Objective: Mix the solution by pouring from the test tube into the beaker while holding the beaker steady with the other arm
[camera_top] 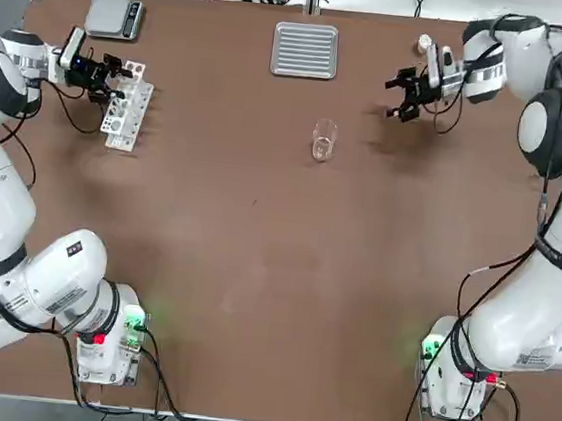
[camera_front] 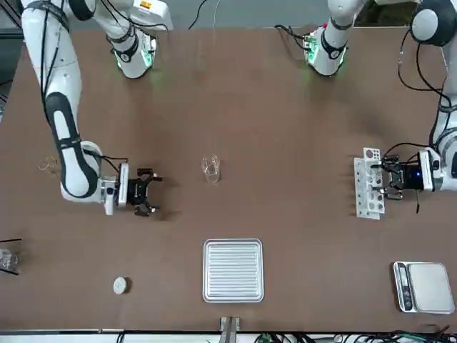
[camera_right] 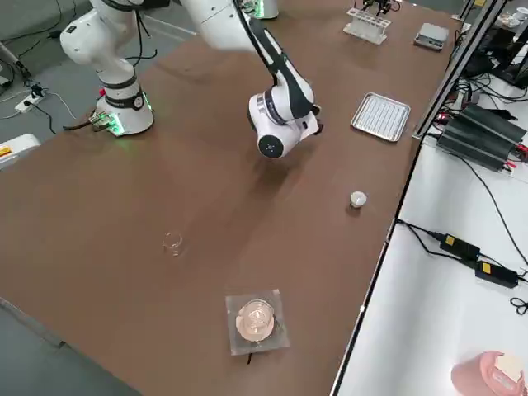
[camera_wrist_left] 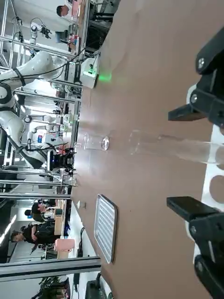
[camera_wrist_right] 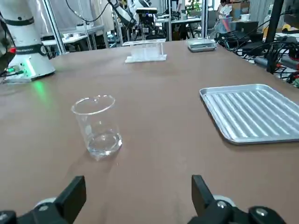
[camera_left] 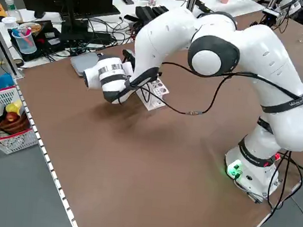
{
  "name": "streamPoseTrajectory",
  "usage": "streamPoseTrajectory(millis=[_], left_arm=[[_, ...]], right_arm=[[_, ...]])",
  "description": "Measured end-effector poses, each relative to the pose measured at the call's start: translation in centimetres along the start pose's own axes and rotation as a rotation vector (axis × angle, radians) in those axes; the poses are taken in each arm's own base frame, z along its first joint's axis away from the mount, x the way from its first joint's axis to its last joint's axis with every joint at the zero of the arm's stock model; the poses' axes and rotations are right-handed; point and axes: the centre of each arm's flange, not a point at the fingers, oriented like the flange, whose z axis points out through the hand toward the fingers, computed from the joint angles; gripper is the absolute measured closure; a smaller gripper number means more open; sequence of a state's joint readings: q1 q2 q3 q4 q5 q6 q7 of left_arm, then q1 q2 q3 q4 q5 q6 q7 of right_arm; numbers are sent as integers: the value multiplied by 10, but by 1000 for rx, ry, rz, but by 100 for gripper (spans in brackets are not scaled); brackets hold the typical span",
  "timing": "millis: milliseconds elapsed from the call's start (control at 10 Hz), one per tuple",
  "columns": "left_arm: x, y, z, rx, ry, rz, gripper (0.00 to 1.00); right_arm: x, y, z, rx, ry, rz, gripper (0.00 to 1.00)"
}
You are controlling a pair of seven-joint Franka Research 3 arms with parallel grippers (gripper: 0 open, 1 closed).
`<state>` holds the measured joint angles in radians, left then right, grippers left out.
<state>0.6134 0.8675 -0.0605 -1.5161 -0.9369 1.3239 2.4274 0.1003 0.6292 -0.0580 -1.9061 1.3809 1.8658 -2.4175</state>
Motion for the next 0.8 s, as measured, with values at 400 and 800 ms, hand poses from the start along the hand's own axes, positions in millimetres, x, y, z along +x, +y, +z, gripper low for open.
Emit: streamPoseTrajectory(millis=[400, 800], left_arm=[[1, -1, 1, 2, 3, 21, 56], [-1, 1, 3, 0, 7, 17, 58]], right_arm=[[-15, -35, 52, -35, 35, 59, 1], [-18, -63, 102, -37, 42, 70, 1]])
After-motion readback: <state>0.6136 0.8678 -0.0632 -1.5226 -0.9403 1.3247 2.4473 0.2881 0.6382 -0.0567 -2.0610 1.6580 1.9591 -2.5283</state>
